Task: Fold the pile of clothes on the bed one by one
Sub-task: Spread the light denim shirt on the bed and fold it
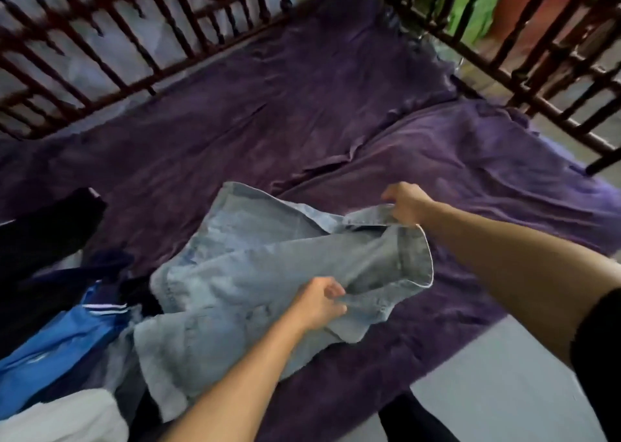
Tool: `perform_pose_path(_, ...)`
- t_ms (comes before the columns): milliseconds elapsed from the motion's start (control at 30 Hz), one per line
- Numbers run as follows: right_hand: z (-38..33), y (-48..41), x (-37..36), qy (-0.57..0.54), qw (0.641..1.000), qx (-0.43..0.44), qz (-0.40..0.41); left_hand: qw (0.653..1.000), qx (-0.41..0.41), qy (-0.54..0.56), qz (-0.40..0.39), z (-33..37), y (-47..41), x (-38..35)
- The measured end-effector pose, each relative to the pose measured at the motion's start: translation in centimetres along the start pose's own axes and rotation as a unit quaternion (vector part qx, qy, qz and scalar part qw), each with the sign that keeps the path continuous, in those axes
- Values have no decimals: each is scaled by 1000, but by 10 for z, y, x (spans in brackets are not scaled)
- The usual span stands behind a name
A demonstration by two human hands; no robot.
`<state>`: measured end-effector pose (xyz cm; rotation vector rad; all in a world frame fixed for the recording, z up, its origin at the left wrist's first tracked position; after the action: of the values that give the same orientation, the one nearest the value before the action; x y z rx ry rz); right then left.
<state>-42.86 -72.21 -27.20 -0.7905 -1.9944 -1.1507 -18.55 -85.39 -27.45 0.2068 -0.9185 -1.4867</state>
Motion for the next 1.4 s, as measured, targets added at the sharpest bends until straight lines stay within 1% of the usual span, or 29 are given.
perform_pose_path(133,45,-42,-24,-44,997,-54,9,998,24,-48,18,-4,-51,8)
perform_pose_path(200,67,-42,-43,-78,990,-112,24,994,40,-96,24,-9,-67,22)
perform_pose_path(267,90,-29,-68,-120,974,-188,41,988,46,-141,31,-12,-87,37)
perform_pose_path(367,122,6,-116,-204,928,-306,56,978,21,-199,53,-8,-126,52)
perform_pose_path(433,133,34,-159,-277,881,-378,63,971,-20,-229,70,1,-156,50)
perform_pose_path(500,128,60,-205,-364,828,-419,79,965,-62,-241,87,12,-191,38)
perform_pose_path(533,121,70,-226,-409,805,-423,84,963,-82,-240,92,19,-210,30)
perform_pose_path(600,108,80,-258,-495,769,-394,88,964,-115,-225,86,33,-247,10)
perform_pose_path(667,100,83,-273,-547,751,-358,95,965,-136,-217,56,44,-279,-14)
perform_pose_path(733,99,81,-273,-566,741,-343,116,966,-119,-230,-21,46,-298,-41)
perform_pose_path(800,106,77,-263,-568,735,-345,137,948,-70,-295,-102,39,-301,-64)
perform_pose_path(833,113,75,-253,-562,734,-351,150,933,-48,-337,-117,35,-299,-71)
perform_pose_path(867,124,71,-239,-552,734,-358,169,923,-41,-368,-105,35,-296,-73)
perform_pose_path(900,139,67,-221,-534,737,-363,198,924,-53,-372,-66,41,-294,-69)
perform_pose_path(933,155,60,-199,-508,745,-365,232,932,-71,-356,-11,52,-294,-60)
perform_pose_path(1000,190,43,-149,-446,767,-355,294,950,-98,-278,106,83,-299,-38)
perform_pose_path(1033,208,32,-123,-417,778,-343,321,956,-110,-232,142,102,-304,-28)
perform_pose_path(1067,225,20,-99,-386,791,-330,342,961,-120,-194,157,121,-310,-23)
perform_pose_path(1100,240,8,-79,-352,805,-323,353,965,-134,-169,148,139,-316,-21)
perform_pose_path(1167,268,-15,-54,-284,833,-339,332,973,-156,-138,100,161,-328,-26)
perform_pose_path(1200,280,-24,-49,-250,850,-359,293,976,-150,-139,80,164,-334,-29)
perform_pose_path(1233,288,-31,-50,-216,867,-383,236,977,-140,-145,66,159,-340,-29)
perform_pose_path(1267,292,-34,-53,-181,881,-399,176,976,-123,-163,74,151,-342,-24)
perform_pose_path(1300,290,-37,-56,-142,894,-404,133,972,-113,-186,91,136,-343,-17)
perform_pose_path(1333,283,-39,-57,-98,907,-392,120,967,-96,-207,114,119,-339,-7)
perform_pose_path(1400,254,-47,-61,-11,937,-316,148,963,-44,-205,168,74,-325,18)
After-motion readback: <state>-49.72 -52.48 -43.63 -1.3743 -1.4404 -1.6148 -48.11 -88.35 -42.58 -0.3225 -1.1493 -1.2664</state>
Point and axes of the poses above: each hand's wrist, its own y-axis away from the middle knuckle, its own x-axis out of the back of the hand, z = x × y, the point moved 3 cm from there along -y, towards the middle knuckle, and after that the axes turned 2 degrees about y, right-handed, at the moved point
